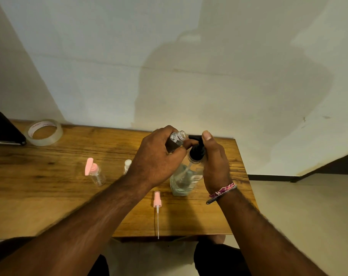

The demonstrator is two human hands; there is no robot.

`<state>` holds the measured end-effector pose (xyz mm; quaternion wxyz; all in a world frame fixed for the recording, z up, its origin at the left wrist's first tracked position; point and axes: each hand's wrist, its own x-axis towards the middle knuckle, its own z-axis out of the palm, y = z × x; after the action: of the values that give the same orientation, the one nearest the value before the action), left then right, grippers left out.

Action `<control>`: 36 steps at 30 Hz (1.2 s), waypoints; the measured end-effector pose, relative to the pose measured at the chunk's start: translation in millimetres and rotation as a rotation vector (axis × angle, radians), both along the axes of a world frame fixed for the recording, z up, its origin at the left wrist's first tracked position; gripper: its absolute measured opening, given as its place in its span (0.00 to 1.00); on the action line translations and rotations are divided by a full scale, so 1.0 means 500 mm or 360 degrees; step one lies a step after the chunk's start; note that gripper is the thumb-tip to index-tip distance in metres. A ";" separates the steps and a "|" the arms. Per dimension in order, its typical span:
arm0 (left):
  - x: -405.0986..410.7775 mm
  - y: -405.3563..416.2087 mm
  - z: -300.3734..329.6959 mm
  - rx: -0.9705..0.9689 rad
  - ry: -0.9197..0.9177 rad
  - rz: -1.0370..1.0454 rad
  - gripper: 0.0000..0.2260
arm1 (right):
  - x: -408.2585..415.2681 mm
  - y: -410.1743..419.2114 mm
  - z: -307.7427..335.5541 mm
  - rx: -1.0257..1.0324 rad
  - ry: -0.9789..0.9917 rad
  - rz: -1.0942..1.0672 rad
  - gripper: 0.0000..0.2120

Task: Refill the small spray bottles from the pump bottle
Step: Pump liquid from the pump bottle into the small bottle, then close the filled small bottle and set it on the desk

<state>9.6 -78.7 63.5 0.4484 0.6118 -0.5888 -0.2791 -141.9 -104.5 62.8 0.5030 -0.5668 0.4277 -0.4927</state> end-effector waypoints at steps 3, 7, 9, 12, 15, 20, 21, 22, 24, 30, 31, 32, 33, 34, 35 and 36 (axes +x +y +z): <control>0.004 0.006 0.000 0.0033 -0.0013 0.0017 0.07 | -0.005 -0.006 -0.001 -0.0049 0.0044 0.0012 0.30; 0.009 0.019 0.000 0.0071 -0.0025 0.0015 0.07 | -0.010 -0.005 -0.001 -0.0091 0.0074 0.0011 0.30; 0.012 0.030 0.000 0.0078 -0.0020 0.0029 0.07 | -0.011 0.003 -0.001 -0.0103 0.0079 -0.0025 0.28; 0.013 0.051 0.001 0.0086 0.0006 0.0044 0.08 | -0.024 0.014 -0.006 -0.0130 0.0117 -0.0107 0.27; 0.014 0.082 -0.002 0.0084 0.0018 0.0076 0.08 | -0.047 0.041 -0.011 -0.0156 0.0198 -0.0231 0.23; 0.015 0.142 -0.006 0.0091 0.0021 0.0135 0.07 | -0.094 0.111 0.003 -0.0084 0.0396 -0.0460 0.09; 0.016 0.156 -0.006 0.0097 0.0026 0.0143 0.07 | -0.099 0.127 0.002 -0.0048 0.0453 -0.0503 0.08; 0.016 0.167 -0.006 0.0111 0.0038 0.0148 0.06 | -0.102 0.140 -0.002 -0.0008 0.0500 -0.0538 0.08; 0.015 0.195 -0.007 0.0156 0.0068 0.0146 0.05 | -0.097 0.176 -0.019 0.0080 0.0623 -0.0513 0.06; 0.022 0.244 -0.037 0.0254 0.0017 0.0123 0.06 | -0.008 0.250 -0.076 0.0322 0.1065 -0.0009 0.07; 0.024 0.247 -0.043 0.0272 0.0007 0.0116 0.07 | 0.005 0.251 -0.084 0.0319 0.1156 0.0068 0.09; 0.026 0.250 -0.048 0.0294 -0.0001 0.0107 0.08 | 0.018 0.250 -0.091 0.0311 0.1237 0.0124 0.11; 0.028 0.253 -0.053 0.0310 -0.0007 0.0097 0.08 | 0.031 0.246 -0.097 0.0297 0.1303 0.0152 0.13; 0.030 0.254 -0.057 0.0324 -0.0007 0.0088 0.09 | 0.042 0.240 -0.104 0.0278 0.1351 0.0150 0.15; 0.032 0.254 -0.064 0.0336 -0.0005 0.0085 0.09 | 0.055 0.232 -0.111 0.0257 0.1390 0.0134 0.17; 0.034 0.252 -0.071 0.0344 -0.0007 0.0085 0.08 | 0.067 0.223 -0.120 0.0239 0.1430 0.0107 0.17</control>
<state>26.8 47.6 28.1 0.3858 0.6726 -0.5399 -0.3276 -108.3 7.1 3.0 0.3231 -0.6999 0.6193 -0.1490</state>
